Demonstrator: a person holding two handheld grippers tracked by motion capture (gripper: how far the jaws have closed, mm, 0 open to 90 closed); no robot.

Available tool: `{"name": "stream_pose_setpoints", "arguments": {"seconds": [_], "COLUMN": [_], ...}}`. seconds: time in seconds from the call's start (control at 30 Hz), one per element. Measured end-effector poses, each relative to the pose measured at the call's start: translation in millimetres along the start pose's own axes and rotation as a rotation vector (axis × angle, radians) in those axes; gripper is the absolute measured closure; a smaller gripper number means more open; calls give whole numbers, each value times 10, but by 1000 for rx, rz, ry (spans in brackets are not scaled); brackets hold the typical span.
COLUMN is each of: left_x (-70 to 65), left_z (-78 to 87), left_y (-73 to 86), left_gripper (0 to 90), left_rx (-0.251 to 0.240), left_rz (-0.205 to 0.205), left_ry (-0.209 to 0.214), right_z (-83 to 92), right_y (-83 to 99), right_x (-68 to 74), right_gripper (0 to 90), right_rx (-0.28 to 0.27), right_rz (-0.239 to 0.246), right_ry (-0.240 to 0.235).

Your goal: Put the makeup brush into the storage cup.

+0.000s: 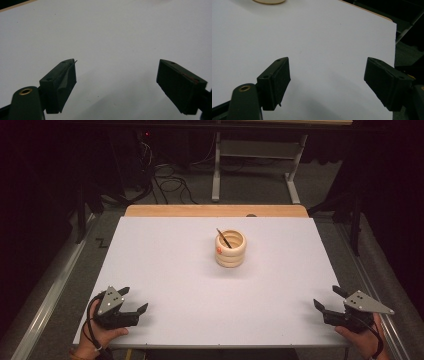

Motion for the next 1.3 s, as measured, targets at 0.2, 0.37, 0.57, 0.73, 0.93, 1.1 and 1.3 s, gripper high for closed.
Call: {"name": "stream_pose_setpoints", "arguments": {"seconds": [0.2,0.37,0.57,0.73,0.93,1.1,1.3], "left_x": [-5,1,1,-7,-1,1,1], "left_z": [1,3,11,-2,-9,-10,-14], "left_y": [-6,1,-3,-10,-5,-5,-5], "left_gripper": [171,171,171,171,171,171,171], "left_rx": [-1,-2,-13,-9,-3,-3,-2], "left_rz": [-3,-4,-2,-3,-2,0,1], "left_ry": [-1,4,2,4,2,4,4], "right_z": [-15,-19,-46,-54,-42,-34,-47], "right_y": [42,23,-4,-5,8,5,0], "right_x": [2,19,38,45,7,-1,4], "right_gripper": [217,217,217,217,217,217,215], "right_rx": [-12,-19,-22,-21,-25,-31,-30], "right_rz": [-24,-22,-21,-19,-34,-43,-43], "right_ry": [1,5,3,5,16,20,16]}}
Point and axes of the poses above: each handheld gripper's, and its own axes: z roughly backward along the jaws, y roughly out of its underside, x roughly to its left, the point moved 6 cm from there along -z, roughly forward along the jaws
